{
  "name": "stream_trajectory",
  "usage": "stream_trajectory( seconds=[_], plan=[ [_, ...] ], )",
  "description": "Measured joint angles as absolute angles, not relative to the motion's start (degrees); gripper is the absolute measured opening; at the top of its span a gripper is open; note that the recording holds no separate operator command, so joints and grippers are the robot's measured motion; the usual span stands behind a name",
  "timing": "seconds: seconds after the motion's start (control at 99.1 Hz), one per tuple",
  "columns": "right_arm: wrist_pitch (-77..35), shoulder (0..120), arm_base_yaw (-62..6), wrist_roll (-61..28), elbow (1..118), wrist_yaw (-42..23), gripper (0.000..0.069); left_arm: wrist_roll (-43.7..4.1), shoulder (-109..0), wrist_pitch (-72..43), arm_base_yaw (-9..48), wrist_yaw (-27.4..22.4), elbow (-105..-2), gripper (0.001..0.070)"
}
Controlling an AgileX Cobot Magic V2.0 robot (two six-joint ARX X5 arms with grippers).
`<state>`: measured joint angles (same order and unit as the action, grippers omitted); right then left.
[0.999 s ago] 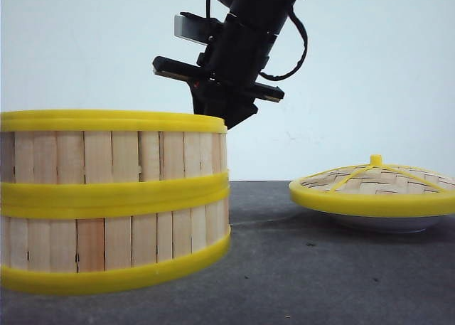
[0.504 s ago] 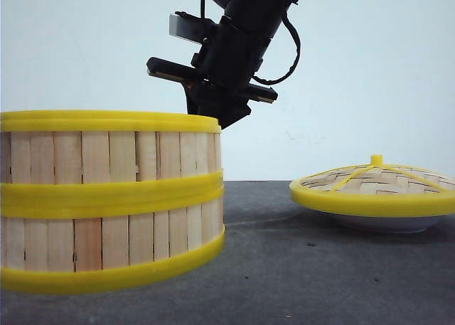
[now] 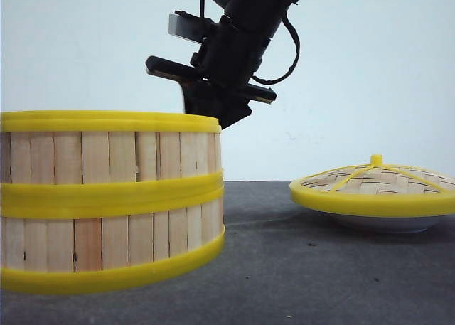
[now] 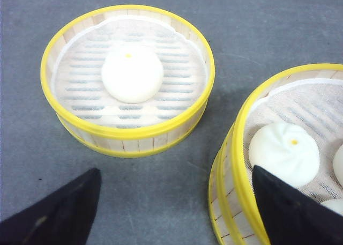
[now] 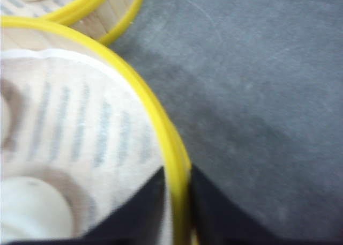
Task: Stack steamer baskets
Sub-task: 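Open the right gripper and raise it away from the stack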
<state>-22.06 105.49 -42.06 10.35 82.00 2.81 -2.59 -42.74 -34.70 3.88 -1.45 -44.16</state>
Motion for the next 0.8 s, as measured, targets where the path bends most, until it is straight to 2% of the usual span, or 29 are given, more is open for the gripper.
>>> stream_trajectory(
  seconds=[0.091, 0.161, 0.373, 0.585, 0.706, 0.797],
  plan=[
    [-23.03, 105.49, -42.37, 10.37, 82.00, 2.92, 0.0385, -2.59, -42.74, -34.70, 3.88, -1.45, -44.16, 0.0550],
    [-23.24, 105.49, -42.39, 10.37, 82.00, 2.98, 0.0467, -2.59, -42.74, -34.87, 3.88, -1.45, -44.16, 0.0550],
    [-26.00, 103.94, -42.35, 10.33, 81.97, 3.03, 0.0504, -2.61, -43.77, -34.96, 3.14, -0.82, -44.66, 0.0550],
    [-27.46, 94.17, -41.80, 9.61, 82.00, 2.94, 0.0504, -2.59, -51.44, -34.30, -0.97, 0.12, -49.74, 0.0550],
    [-33.28, 87.88, -40.21, 8.16, 82.04, 2.59, 0.0504, -2.59, -57.69, -32.34, -4.40, 0.12, -52.99, 0.0550],
    [-40.23, 83.92, -37.65, 7.16, 82.04, -0.40, 0.0504, -2.59, -62.78, -30.61, -7.18, 0.14, -55.24, 0.0550]
  ],
)
